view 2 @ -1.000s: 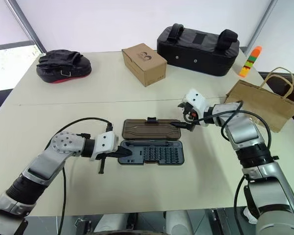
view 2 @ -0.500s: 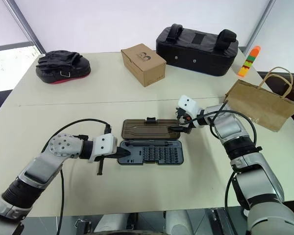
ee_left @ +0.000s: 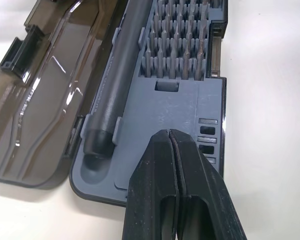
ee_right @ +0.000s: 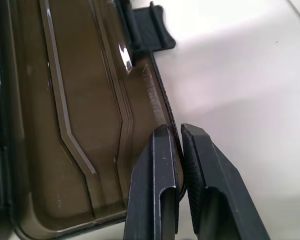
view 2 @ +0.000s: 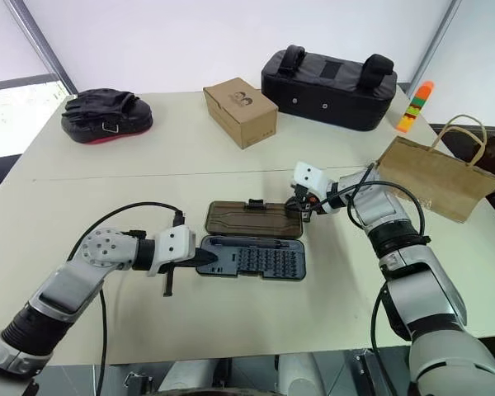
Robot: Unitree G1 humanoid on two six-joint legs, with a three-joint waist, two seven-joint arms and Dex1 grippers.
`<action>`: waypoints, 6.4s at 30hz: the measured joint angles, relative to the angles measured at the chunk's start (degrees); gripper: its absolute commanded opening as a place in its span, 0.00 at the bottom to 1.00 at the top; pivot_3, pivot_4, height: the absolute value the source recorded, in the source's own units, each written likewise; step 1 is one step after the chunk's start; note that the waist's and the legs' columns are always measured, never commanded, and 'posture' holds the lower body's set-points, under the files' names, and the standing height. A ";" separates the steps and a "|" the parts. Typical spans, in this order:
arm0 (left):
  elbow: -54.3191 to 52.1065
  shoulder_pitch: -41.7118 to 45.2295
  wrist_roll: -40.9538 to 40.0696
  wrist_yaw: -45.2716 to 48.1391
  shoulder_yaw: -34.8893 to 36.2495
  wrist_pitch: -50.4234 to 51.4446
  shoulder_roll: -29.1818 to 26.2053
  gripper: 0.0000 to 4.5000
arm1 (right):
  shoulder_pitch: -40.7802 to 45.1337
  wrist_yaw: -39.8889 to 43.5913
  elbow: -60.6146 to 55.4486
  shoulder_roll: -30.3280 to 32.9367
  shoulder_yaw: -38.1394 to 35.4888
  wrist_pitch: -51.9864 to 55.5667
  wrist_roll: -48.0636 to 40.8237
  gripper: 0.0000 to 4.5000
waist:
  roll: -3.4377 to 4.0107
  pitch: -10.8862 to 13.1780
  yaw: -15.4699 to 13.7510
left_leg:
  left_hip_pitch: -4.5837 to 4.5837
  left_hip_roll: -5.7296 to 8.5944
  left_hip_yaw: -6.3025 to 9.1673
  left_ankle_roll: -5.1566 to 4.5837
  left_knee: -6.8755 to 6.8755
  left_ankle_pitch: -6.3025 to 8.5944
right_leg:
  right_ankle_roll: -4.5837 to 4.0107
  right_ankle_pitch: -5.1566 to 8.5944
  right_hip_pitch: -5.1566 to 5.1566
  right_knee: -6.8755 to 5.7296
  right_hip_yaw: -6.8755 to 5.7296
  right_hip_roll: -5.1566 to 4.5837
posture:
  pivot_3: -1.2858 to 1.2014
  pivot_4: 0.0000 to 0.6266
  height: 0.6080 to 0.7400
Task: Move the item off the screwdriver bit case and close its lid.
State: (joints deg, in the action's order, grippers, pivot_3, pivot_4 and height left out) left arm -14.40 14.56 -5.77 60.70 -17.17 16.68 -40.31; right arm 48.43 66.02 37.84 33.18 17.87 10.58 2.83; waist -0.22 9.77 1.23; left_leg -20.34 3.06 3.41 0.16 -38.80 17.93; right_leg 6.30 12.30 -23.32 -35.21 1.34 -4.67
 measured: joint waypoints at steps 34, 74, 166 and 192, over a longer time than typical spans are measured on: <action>2.09 -1.37 -4.06 -3.36 1.35 1.49 5.46 0.00 | -8.92 -7.43 -19.53 2.13 -5.07 -7.90 2.56 0.01 | 0.02 0.11 1.01 | -0.10 -0.01 0.03 0.01 -0.01 -0.01 | 0.00 0.00 -0.10 0.00 0.01 -0.04 | 0.52 0.24 1.00; 34.03 15.62 -15.49 -20.93 22.16 8.66 14.43 0.00 | -10.52 -10.35 -18.03 3.85 -7.59 -18.49 1.43 0.01 | -0.05 0.64 -0.46 | -1.22 0.11 0.01 0.54 0.04 -0.30 | 0.18 -0.12 -1.17 0.10 -0.03 -0.07 | 0.52 0.24 1.00; 76.13 46.82 4.06 17.00 -0.65 -9.62 29.63 0.00 | -31.85 -16.55 -77.00 13.85 6.72 30.67 -18.02 0.01 | -0.19 0.69 -1.85 | -2.09 0.22 0.00 0.05 -0.43 -0.06 | 0.24 -0.14 -1.83 -0.06 -0.14 -0.06 | 0.52 0.24 1.00; 77.93 45.57 9.10 18.51 0.21 -15.43 30.02 0.00 | -23.48 -22.18 -73.59 8.24 24.47 36.23 4.74 0.01 | -0.58 -0.03 -0.52 | -1.11 0.13 0.07 -0.02 -0.40 -0.01 | 0.25 -0.11 -0.89 -0.09 -0.17 0.03 | 0.52 0.24 1.00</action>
State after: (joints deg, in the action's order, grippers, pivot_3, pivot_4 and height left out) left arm 63.54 60.13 3.33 79.21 -16.96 1.24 -10.28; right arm 24.95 43.84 -35.75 41.42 42.34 46.81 7.57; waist -0.81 9.74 0.71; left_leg -21.45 3.19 3.49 0.14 -39.21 17.92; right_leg 6.55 12.19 -24.21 -35.30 1.17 -4.64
